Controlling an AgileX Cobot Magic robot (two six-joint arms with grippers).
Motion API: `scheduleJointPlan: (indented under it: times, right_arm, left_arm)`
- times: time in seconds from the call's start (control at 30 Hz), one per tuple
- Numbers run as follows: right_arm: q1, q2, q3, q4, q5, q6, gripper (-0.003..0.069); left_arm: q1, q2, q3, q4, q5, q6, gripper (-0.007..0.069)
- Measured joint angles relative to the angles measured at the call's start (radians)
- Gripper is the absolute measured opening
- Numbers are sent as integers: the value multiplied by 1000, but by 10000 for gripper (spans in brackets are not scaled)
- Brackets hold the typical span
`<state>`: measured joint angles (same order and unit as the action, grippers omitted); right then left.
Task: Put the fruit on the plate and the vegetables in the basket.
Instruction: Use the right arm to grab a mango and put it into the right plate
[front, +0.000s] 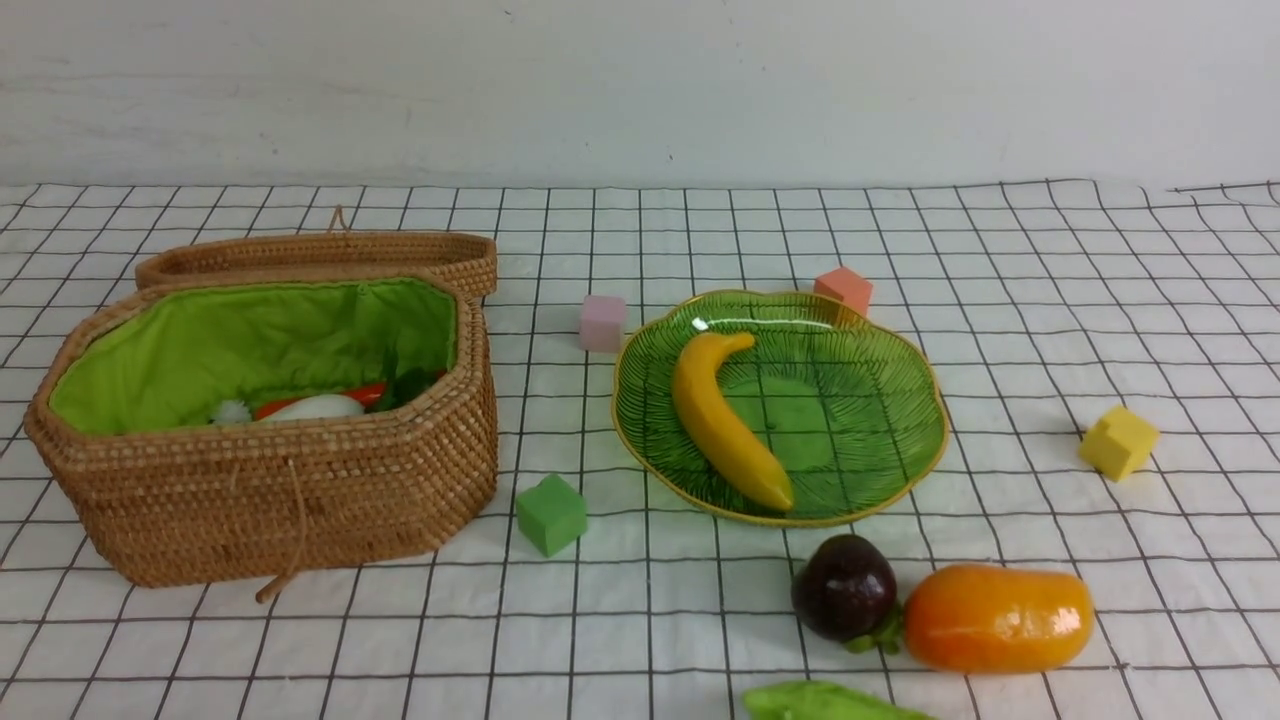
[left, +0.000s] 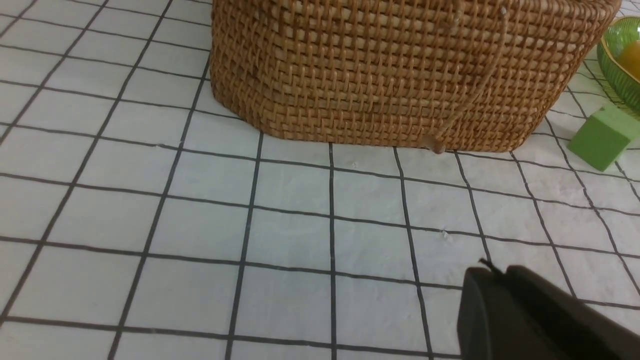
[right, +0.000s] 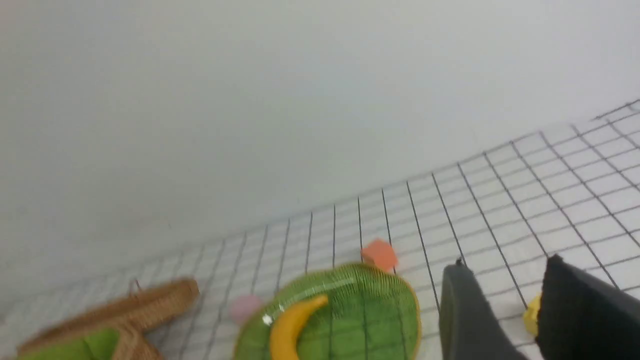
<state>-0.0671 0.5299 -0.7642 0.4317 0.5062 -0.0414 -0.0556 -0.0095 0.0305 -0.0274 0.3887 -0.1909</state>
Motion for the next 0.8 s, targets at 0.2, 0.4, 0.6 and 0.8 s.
scheduleJointPlan:
  times: [0.2, 0.4, 0.6, 0.8]
  right_arm:
    - [202, 379, -82, -111, 44, -236, 242]
    - [323, 644, -120, -185, 197, -442, 242]
    - [326, 855, -275, -177, 318, -492, 286]
    - [352, 971, -299, -282, 382, -706, 500]
  left_arm:
    - [0, 0, 0, 0, 0, 0, 29]
    - [0, 0, 0, 0, 0, 0, 32]
    - [0, 0, 0, 0, 0, 0, 36]
    - [0, 0, 0, 0, 0, 0, 41]
